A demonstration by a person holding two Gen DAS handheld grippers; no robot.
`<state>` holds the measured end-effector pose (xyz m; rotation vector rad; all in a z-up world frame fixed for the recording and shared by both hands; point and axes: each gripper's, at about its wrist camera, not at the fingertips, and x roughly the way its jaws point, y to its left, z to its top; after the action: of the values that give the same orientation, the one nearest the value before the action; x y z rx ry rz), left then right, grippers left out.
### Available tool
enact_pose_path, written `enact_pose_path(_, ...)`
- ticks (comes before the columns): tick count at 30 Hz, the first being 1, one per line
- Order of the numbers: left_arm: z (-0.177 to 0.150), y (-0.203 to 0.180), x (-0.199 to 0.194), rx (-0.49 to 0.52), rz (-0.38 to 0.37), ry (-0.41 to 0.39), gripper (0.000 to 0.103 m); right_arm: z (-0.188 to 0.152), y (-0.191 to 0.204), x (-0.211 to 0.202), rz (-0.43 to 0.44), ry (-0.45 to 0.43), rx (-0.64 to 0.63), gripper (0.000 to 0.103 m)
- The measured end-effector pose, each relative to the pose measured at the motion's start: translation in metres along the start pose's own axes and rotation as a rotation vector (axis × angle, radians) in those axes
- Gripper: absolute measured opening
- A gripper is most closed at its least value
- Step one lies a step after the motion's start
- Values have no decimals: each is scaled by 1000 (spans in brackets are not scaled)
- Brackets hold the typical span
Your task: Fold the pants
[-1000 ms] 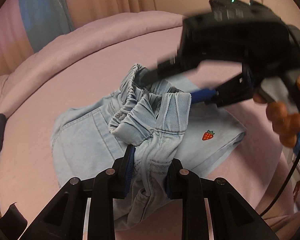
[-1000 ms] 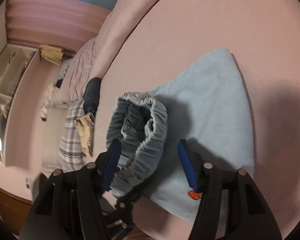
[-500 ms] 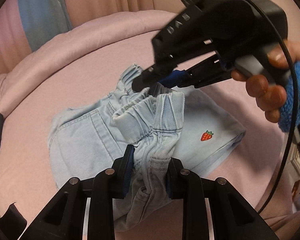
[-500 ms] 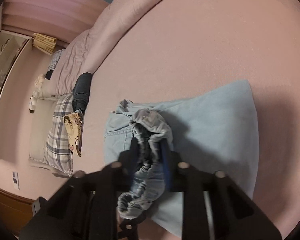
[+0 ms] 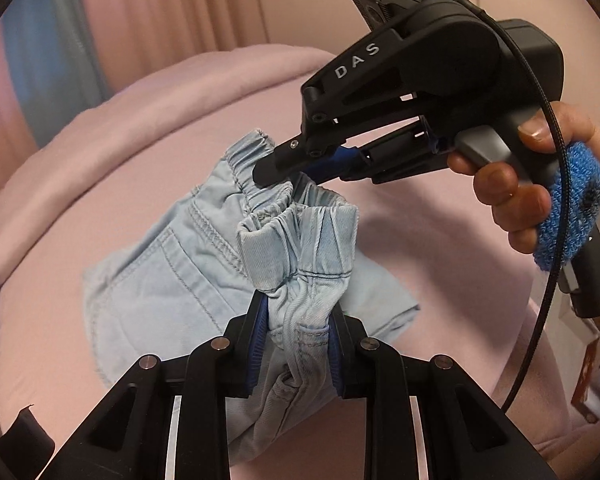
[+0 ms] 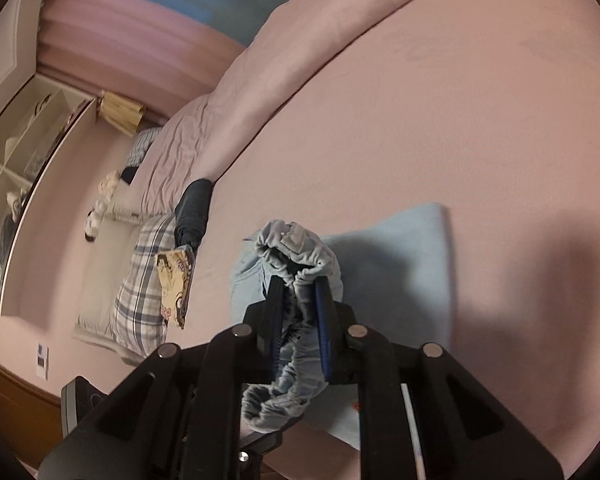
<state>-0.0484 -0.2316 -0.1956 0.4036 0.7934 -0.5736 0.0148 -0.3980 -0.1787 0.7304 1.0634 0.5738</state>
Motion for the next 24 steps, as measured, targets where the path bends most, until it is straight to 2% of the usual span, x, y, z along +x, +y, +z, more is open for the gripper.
enact_pose_path(2,0,-7,17,18,-19,40,25,-2,-10,0,-22,-5,24,15)
enact_pose_path(5,-3,-9,34,21,-23,78,31,-6,-39,14,-85,29,70,16)
enact_pose_path(7,-2,-6,27,10,-38,64,36,-7,-51,15,-78,23,108,30)
enact_pose_path(8,-3,-3,23,-9,-64,79,44,-7,-53,12,-71,17,123,33)
enact_pose_path(10,-6,10,12,-71,-114,100,50,-6,-53,7,-67,7,135,41)
enact_pose_path(12,-10,28,-3,-140,-141,76,59,-3,-47,-2,-122,-17,111,45)
enact_pose_path(14,-14,52,-19,-225,-139,49,60,-1,-34,-15,-142,-54,49,45)
enact_pose_path(16,-16,79,-30,-316,-95,17,60,-1,-13,-26,-171,-86,-48,44)
enact_pose_path(18,-17,102,-36,-388,-13,-11,61,-5,12,-29,-184,-97,-165,42)
enact_pose_path(19,-18,115,-35,-424,51,-6,61,-6,19,-28,-181,-96,-201,35)
enact_pose_path(21,-19,125,-30,-453,102,7,61,-13,43,-19,-163,-71,-302,21)
enact_pose_path(24,-25,138,-15,-478,139,43,61,-24,63,3,-168,-11,-394,17)
